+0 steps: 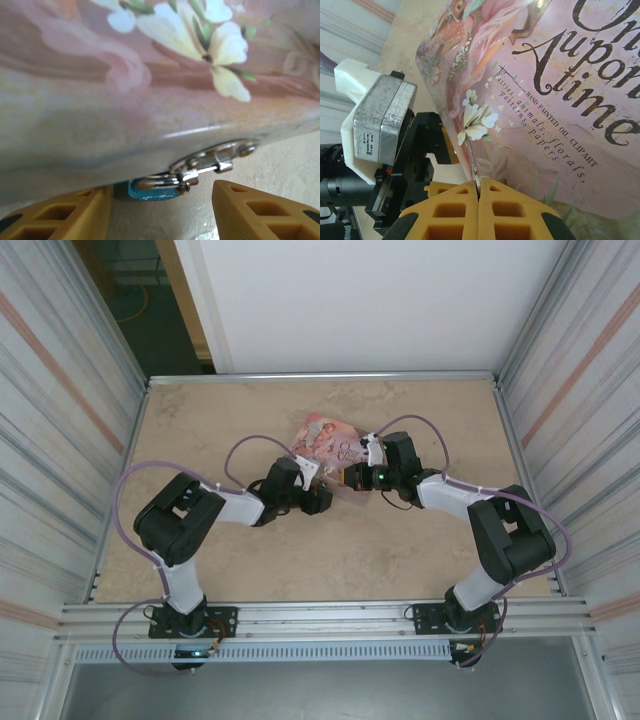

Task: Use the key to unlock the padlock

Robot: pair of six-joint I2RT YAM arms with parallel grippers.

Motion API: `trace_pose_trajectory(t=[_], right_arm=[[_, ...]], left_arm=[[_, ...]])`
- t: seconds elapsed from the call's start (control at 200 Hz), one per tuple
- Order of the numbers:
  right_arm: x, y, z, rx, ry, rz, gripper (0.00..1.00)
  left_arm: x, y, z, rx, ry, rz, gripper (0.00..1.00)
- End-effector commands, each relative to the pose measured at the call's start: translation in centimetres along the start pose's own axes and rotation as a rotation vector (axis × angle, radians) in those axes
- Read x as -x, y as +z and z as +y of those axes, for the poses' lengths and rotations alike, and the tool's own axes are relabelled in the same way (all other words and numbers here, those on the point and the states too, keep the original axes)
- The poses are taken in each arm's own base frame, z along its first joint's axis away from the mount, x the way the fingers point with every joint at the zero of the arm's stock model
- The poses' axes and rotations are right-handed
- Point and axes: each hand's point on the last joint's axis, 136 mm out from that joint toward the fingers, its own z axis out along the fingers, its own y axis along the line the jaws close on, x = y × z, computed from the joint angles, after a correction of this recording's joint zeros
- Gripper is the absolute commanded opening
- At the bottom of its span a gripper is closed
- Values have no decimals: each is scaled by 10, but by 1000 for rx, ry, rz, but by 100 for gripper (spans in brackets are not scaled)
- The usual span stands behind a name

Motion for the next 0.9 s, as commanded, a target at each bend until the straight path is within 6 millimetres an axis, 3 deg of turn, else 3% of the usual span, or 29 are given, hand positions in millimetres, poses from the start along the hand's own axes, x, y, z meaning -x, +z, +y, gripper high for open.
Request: trace_pose_trajectory(t=[0.0, 0.296, 0.892], right_arm=[[-38, 5, -20, -82, 83, 123, 0], [-36, 6, -19, -82, 75, 125, 0], [-31, 5, -15, -77, 64, 120, 0]], left_arm=[[17, -13, -5, 10, 32, -67, 56], [22, -22, 1, 31, 25, -86, 59], [27, 3, -2, -30, 16, -53, 56]])
